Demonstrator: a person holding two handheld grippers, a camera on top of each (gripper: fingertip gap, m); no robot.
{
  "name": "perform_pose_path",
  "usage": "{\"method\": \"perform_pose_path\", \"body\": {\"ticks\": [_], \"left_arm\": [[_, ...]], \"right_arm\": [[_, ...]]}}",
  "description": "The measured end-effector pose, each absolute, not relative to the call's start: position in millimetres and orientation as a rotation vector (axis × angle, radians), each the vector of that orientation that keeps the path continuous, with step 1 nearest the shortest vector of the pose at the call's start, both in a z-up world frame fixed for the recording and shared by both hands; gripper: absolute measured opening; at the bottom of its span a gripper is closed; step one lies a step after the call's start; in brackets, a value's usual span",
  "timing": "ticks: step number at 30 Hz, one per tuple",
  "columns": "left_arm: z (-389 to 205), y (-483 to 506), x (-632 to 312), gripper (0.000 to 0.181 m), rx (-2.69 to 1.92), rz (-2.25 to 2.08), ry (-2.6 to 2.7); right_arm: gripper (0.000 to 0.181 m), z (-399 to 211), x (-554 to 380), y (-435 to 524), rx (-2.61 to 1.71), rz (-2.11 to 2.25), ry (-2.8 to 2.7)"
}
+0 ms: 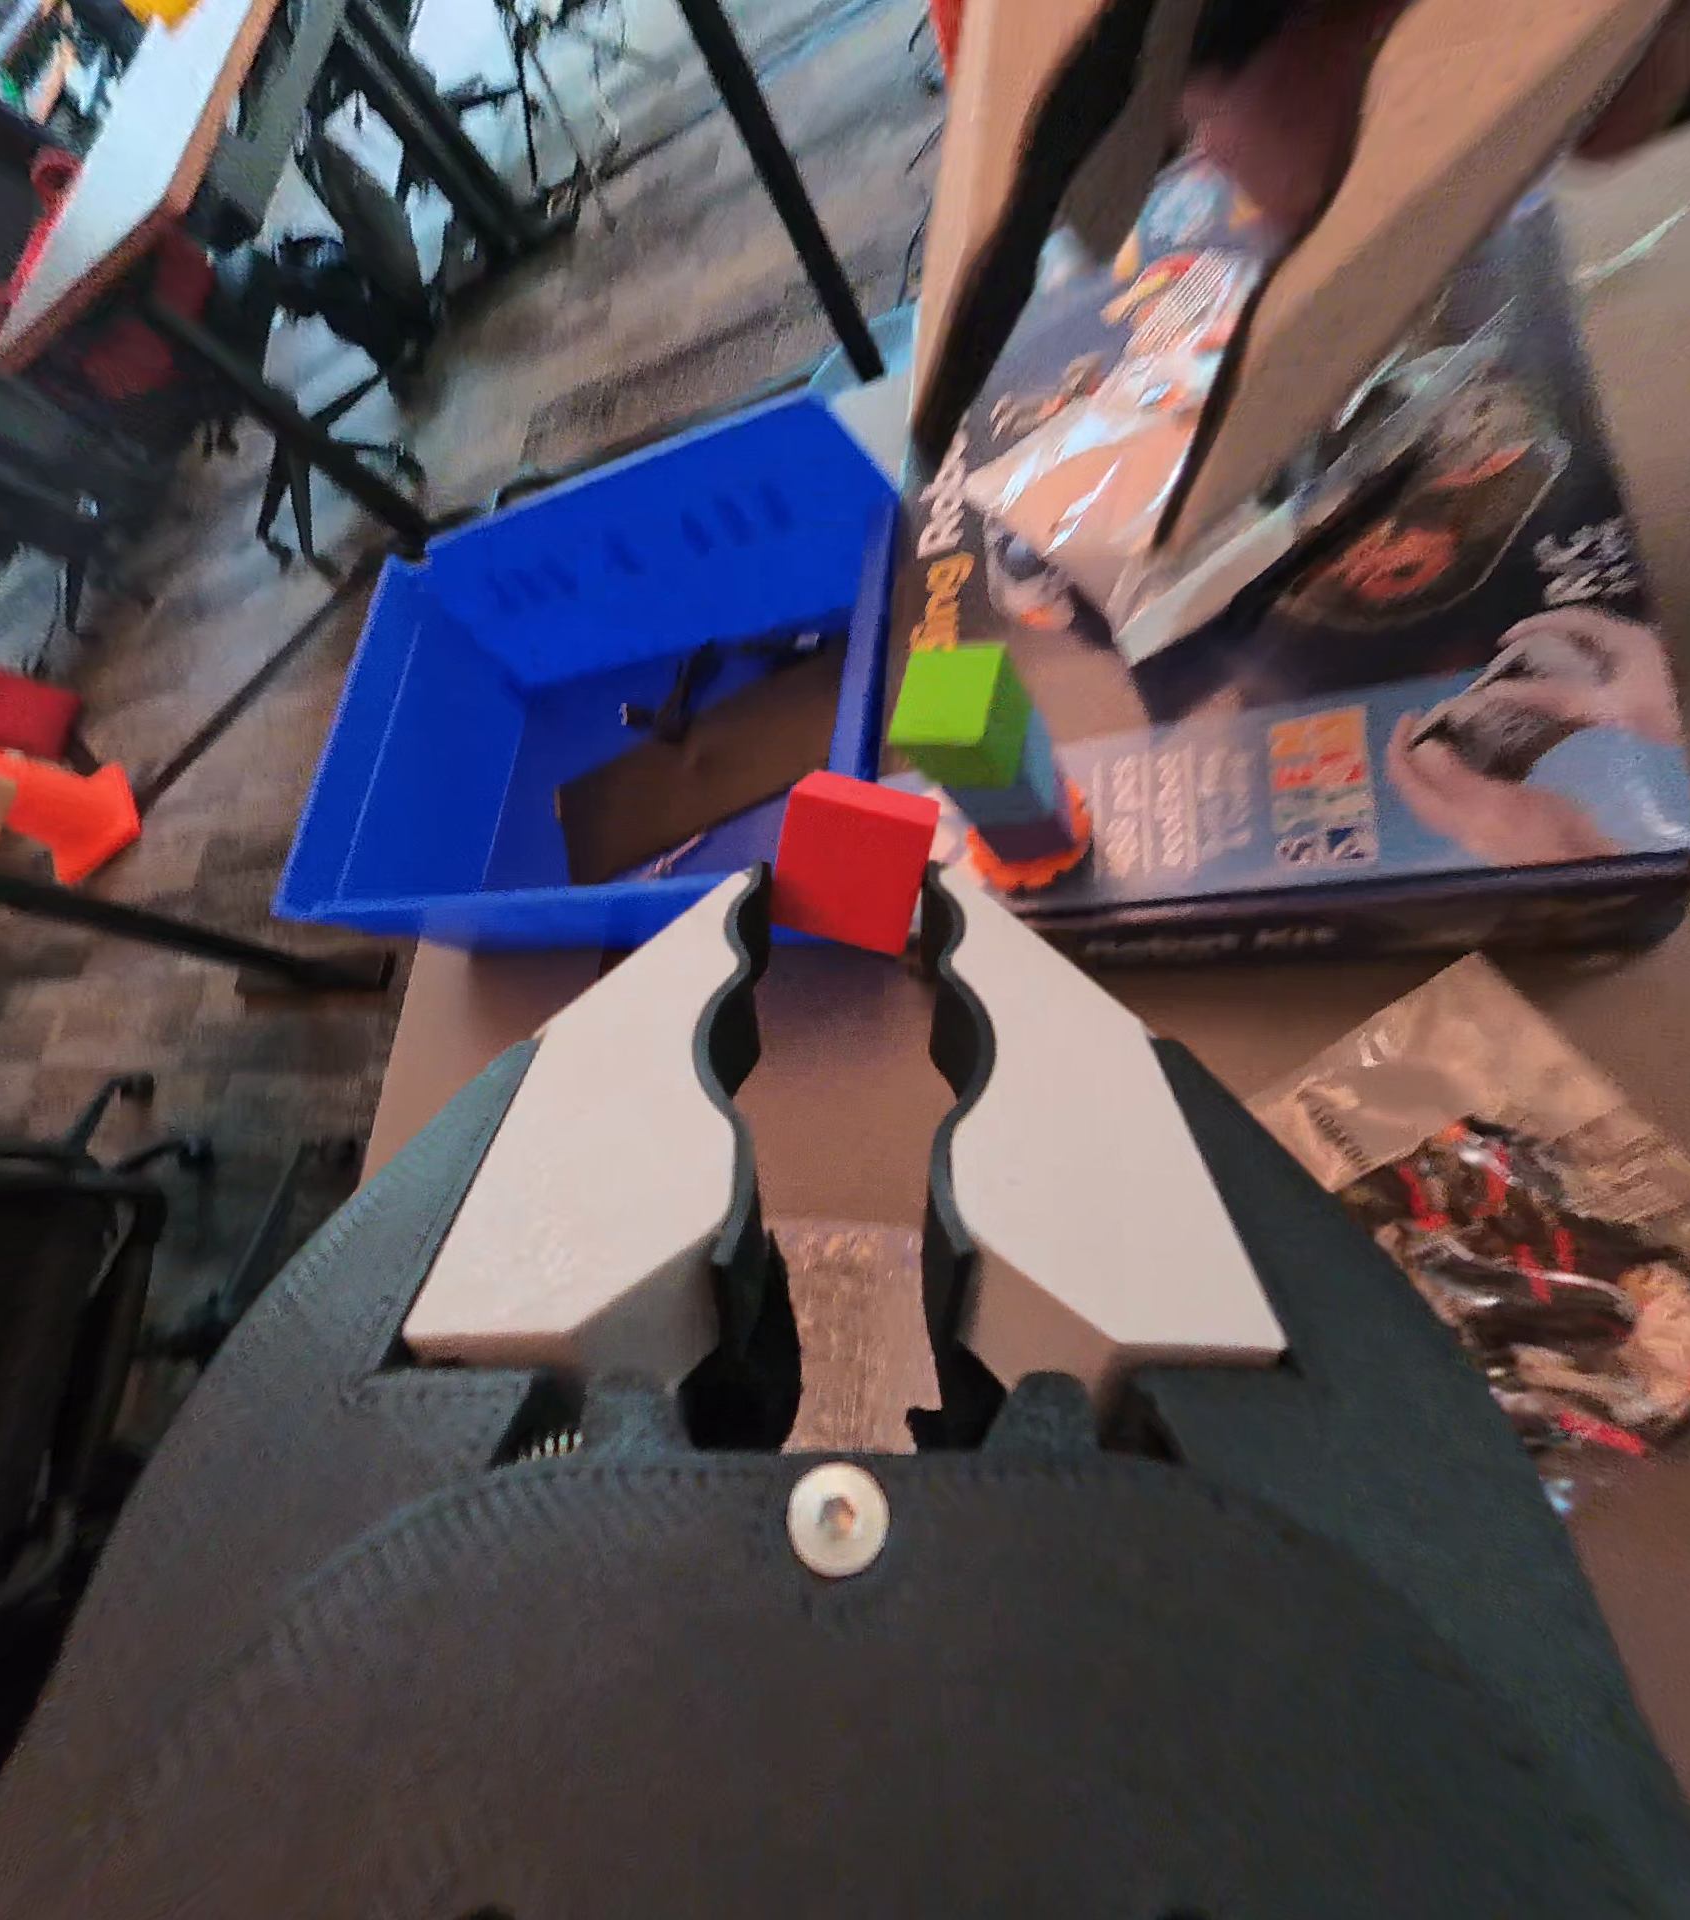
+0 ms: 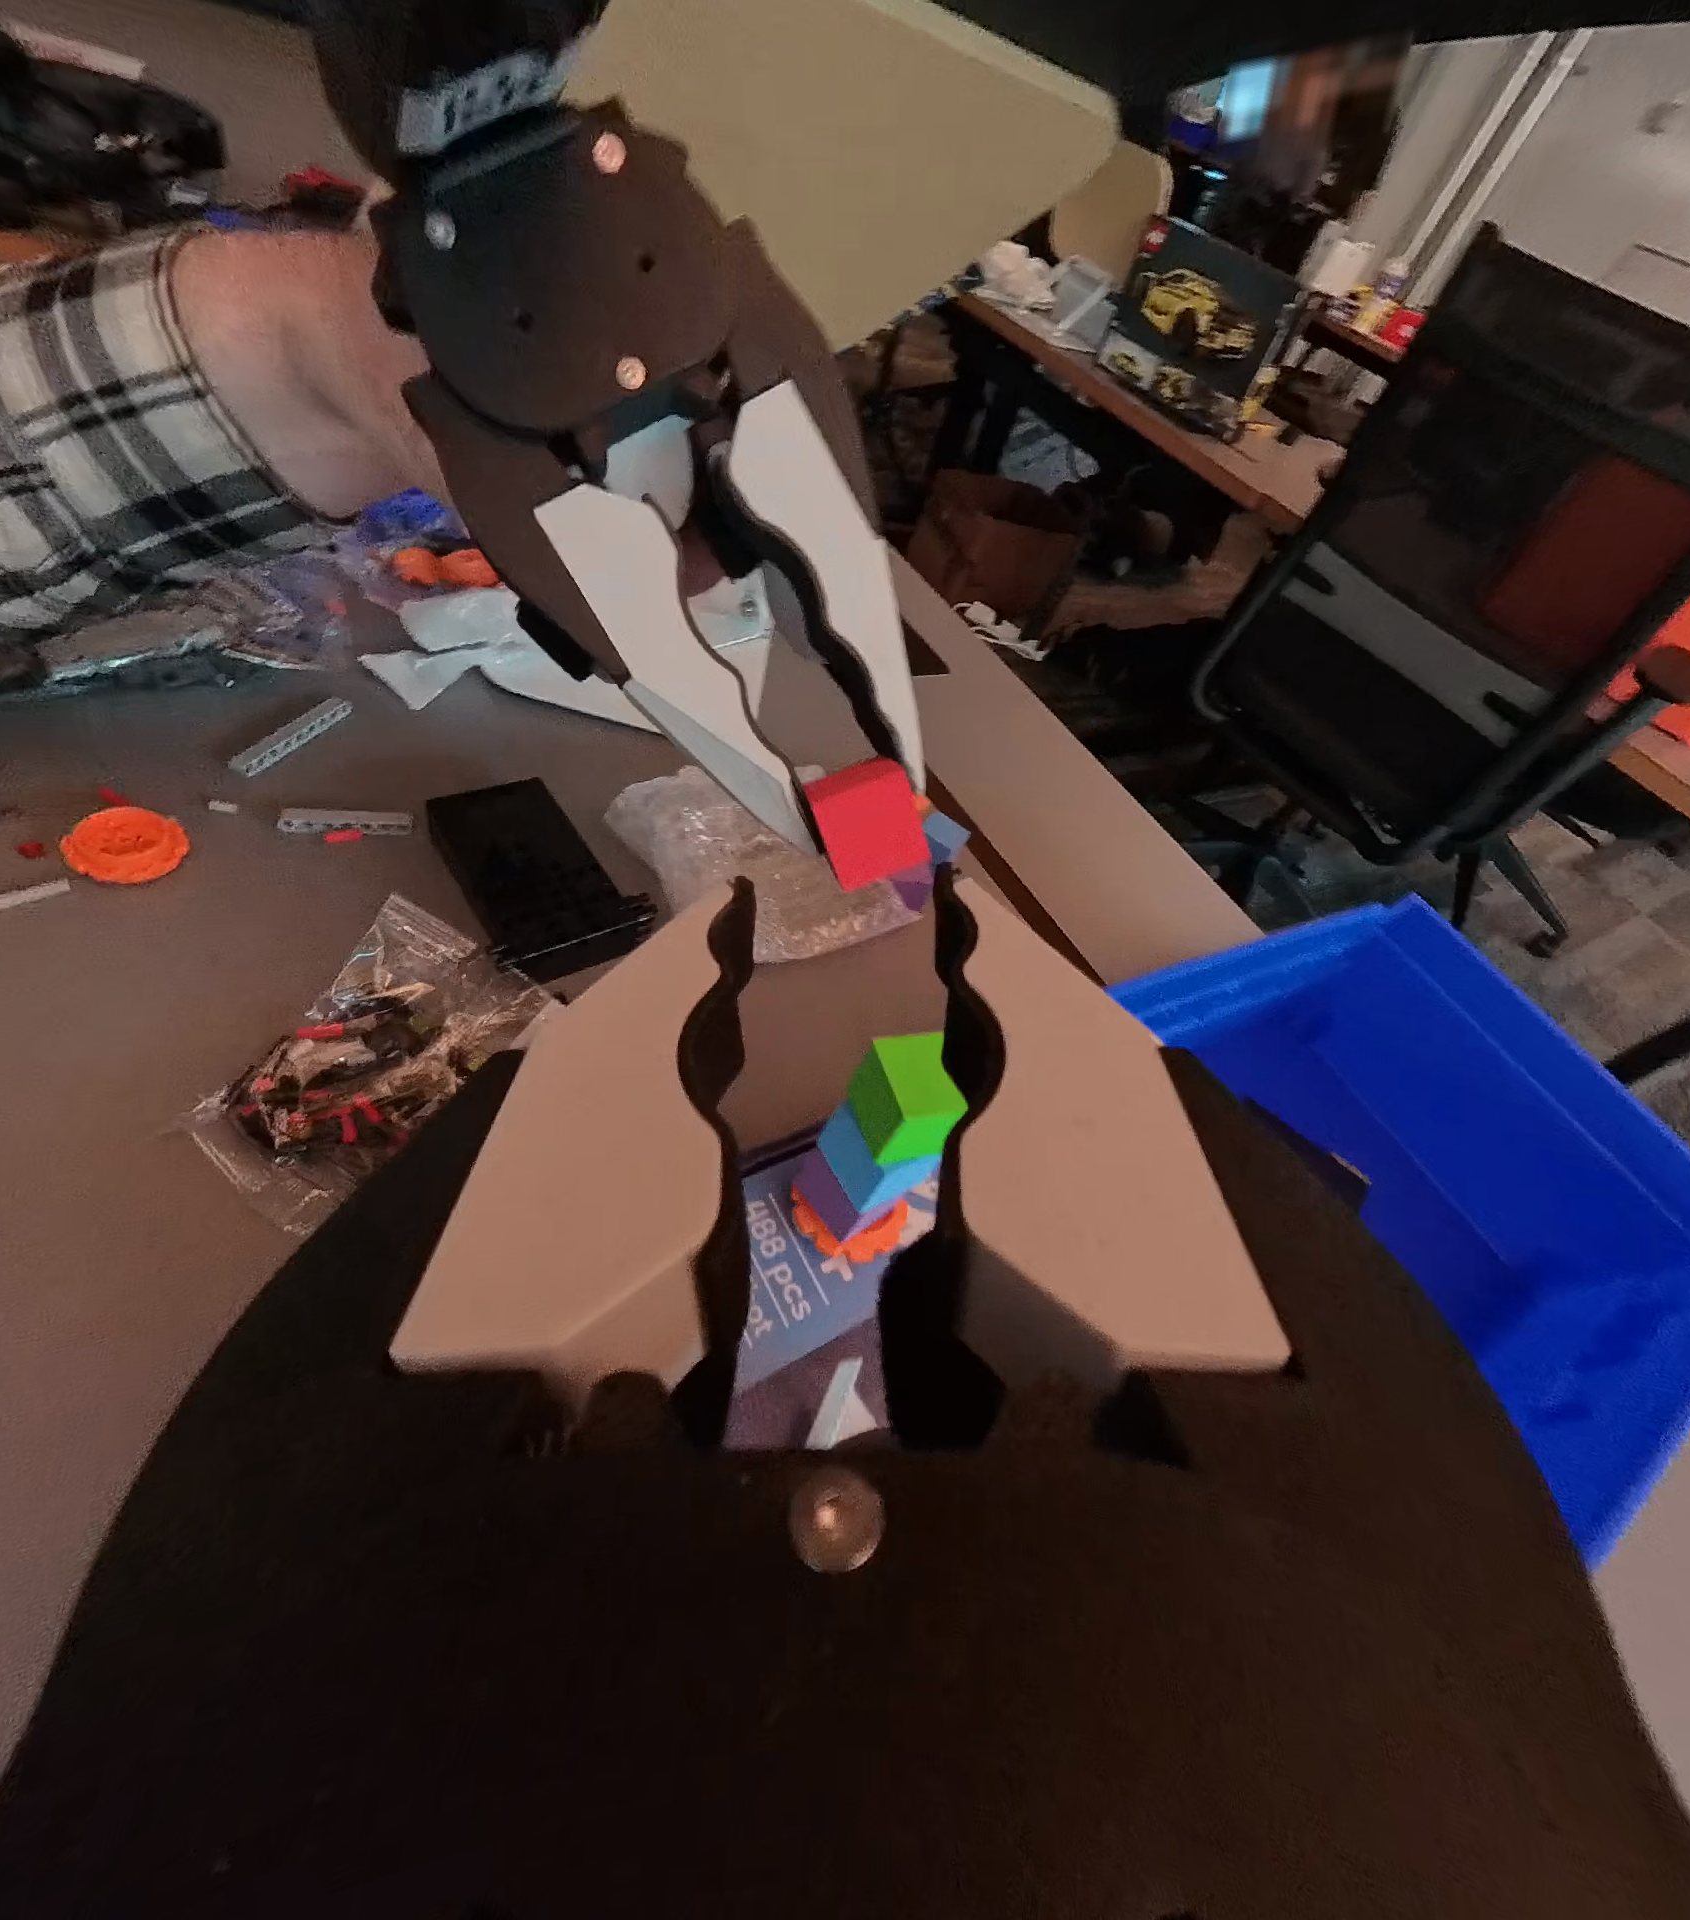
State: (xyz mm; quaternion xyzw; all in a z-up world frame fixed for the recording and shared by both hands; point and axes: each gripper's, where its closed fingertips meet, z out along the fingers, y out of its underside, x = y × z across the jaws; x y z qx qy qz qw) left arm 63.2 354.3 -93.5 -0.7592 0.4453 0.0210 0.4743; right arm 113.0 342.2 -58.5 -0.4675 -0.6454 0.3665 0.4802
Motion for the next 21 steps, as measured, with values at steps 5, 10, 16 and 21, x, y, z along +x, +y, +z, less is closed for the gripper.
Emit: {"method": "perform_pose_path", "body": {"ticks": [5, 10, 16, 21], "left_arm": [[-77, 348, 92, 0.026, -1.778, -0.012, 1.122], [-71, 348, 97, 0.026, -1.737, -0.085, 1.119], [-73, 348, 100, 0.025, -1.705, -0.117, 1.165], [-76, 348, 105, 0.025, -1.691, -0.128, 1.247]], "right_arm": [[0.037, -73, 94, 337, -1.089, 0.77, -1.715], [0.027, -72, 93, 345, -1.09, 0.77, -1.743], [0.036, -77, 93, 346, -1.096, 0.871, -1.804], [0.032, -80, 93, 343, -1.043, 0.92, -1.844]]}}
